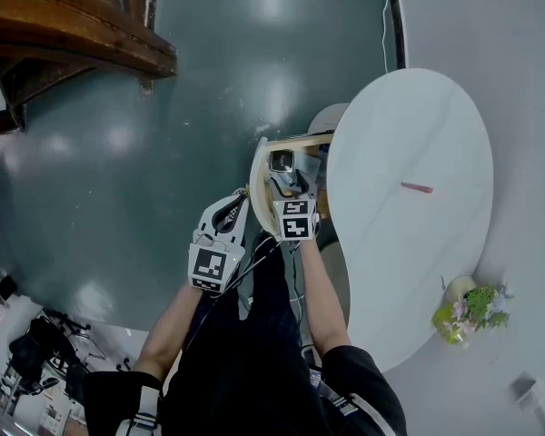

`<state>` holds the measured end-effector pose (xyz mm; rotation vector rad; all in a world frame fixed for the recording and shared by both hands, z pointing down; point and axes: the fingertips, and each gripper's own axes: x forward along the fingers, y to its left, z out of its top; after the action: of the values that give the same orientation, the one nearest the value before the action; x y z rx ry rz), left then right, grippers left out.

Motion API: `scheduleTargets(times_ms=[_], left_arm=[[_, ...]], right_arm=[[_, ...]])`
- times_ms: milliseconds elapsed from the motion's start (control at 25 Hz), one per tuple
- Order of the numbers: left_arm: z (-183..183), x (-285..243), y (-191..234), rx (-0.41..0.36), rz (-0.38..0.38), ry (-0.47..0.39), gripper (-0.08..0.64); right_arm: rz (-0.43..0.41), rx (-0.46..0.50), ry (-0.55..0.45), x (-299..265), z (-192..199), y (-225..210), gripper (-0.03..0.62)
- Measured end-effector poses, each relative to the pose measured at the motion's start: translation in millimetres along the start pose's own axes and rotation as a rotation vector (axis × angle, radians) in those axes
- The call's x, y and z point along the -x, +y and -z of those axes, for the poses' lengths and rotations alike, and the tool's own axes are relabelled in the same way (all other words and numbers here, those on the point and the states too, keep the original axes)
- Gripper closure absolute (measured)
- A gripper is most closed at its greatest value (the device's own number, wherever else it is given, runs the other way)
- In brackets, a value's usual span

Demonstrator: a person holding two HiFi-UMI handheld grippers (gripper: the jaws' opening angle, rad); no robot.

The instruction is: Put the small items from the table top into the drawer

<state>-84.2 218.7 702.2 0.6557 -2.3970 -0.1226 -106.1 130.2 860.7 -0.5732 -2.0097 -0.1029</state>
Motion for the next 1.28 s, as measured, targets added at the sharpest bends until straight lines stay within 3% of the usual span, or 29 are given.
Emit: scheduleTargets(times_ms=[200,280,320,600,1000,1280], left_arm=[[-14,11,-9,-0.018,0.007,-0.023,0.540],[-19,16,-15,-0.028,0.012,-0.033,0.540],[-22,19,-18,-0.034,0.016,-0.038,0.540],[-49,34,-42,-0.091,0.044,-0.073,0.540],[-100,50,-82,-0.166,0.095,-0.148,0.540],[-142,59,-129,-0.239,0.165,-0.217,0.540]], right_arm=[[-0.031,0.023,-0.079,32,-23,19,0.314],[-0.005,0.031,-0.124,48,-32,22,0.448],[0.003,0.035,-0.146,56,-36,24,0.480],[0.011,0.023,-0.275,121,-64,30,0.561],[0.057,0.008,-0.458,228,-102,24,0.565],[0.136,-0.036,-0.567,308,-107,4,0.565]])
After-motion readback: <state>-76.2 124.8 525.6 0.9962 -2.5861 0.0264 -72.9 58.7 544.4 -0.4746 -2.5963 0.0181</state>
